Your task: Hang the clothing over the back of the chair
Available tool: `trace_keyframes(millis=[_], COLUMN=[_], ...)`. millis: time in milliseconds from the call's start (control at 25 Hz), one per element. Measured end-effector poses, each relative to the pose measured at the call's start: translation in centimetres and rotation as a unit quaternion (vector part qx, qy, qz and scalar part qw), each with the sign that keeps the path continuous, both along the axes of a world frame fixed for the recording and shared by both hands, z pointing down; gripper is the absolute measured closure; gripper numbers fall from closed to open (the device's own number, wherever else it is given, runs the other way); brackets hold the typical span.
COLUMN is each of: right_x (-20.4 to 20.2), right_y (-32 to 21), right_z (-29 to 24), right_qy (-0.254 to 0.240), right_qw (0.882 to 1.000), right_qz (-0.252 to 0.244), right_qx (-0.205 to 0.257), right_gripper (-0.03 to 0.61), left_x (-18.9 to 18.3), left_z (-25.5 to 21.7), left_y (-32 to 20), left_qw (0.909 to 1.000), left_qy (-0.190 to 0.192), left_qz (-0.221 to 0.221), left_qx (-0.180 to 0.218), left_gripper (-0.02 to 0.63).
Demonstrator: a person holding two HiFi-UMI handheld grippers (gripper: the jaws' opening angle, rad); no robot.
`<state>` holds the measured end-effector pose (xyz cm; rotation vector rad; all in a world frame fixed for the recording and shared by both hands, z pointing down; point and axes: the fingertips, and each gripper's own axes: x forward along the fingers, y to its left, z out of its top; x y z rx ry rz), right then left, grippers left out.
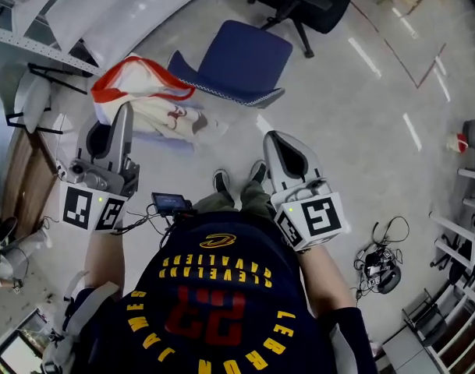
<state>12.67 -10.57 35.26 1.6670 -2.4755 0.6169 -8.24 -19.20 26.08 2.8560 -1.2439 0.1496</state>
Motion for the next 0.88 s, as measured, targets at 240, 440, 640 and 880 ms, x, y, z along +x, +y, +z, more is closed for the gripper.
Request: trace_keyframes(millis=[240, 440, 640, 880], right_x=[-1.3, 0.4, 1.5, 0.2], right_y=[10.2, 11.9, 12.2, 13.3], right_z=[1.1, 1.3, 2.2, 1.8], right_qy=[-0.015, -0.022, -0.024, -0.025], right_qw=[1.000, 1.000, 0.999, 0.998], right_qz=[-0.017, 0.001, 0.029, 0.055], right_qx=[0.006, 0.002, -0.013, -0.024], right_gripper=[0.580, 0.580, 0.580, 0.580], left_x=[-2.4, -1.4, -0.7, -1.7], left_z=[-2.5, -1.7, 0.9, 1.9], left_y=[7.5, 5.0, 0.2, -3.5], left_qw=[0.9994, 0.9996, 0.9989, 0.9986], left_qy=[0.000, 0.003, 0.008, -0.013], left_qz=[-0.026, -0.027, -0.027, -0.018], left_qx=[0.021, -0.008, -0.038, -0.048], left_gripper=[0.591, 0.591, 0.591, 0.591])
